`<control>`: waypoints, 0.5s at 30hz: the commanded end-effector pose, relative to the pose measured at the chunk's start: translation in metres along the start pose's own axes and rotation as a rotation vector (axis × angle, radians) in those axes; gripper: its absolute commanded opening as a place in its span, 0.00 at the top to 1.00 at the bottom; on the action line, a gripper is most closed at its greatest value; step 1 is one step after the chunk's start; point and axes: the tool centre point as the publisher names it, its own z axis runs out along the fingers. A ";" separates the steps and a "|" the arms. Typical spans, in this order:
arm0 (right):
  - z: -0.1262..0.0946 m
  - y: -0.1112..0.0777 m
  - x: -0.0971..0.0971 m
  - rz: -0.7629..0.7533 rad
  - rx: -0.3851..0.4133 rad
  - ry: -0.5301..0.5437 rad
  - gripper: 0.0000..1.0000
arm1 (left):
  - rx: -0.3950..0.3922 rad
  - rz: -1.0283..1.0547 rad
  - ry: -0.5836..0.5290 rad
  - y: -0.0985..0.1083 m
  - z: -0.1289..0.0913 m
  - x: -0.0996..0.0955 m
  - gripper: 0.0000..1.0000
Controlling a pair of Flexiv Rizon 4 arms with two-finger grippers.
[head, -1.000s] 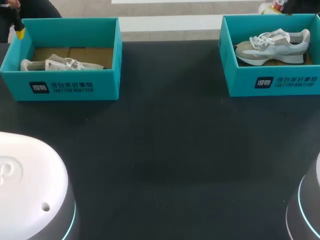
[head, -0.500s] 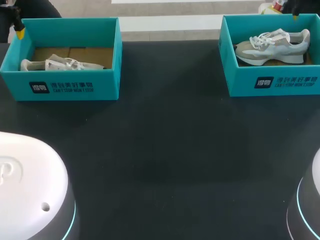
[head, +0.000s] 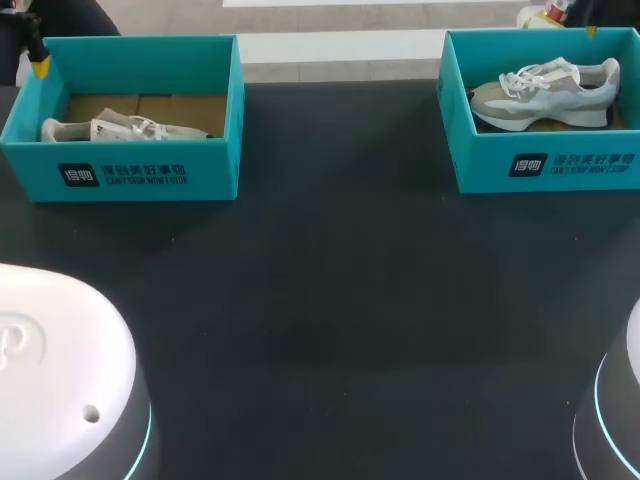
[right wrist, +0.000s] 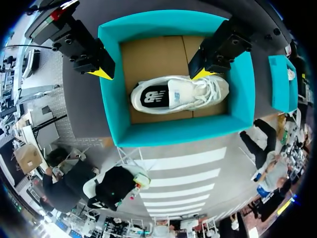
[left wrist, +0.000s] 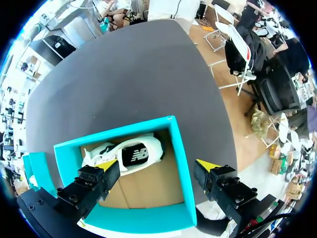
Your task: Take the shoe out of the shoebox, open the shoe tongue, remove and reinsert the insole, then place the shoe into the shoebox
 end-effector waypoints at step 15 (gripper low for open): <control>0.074 0.016 -0.023 -0.032 0.122 -0.015 0.00 | 0.002 0.002 0.001 0.000 -0.001 0.001 0.00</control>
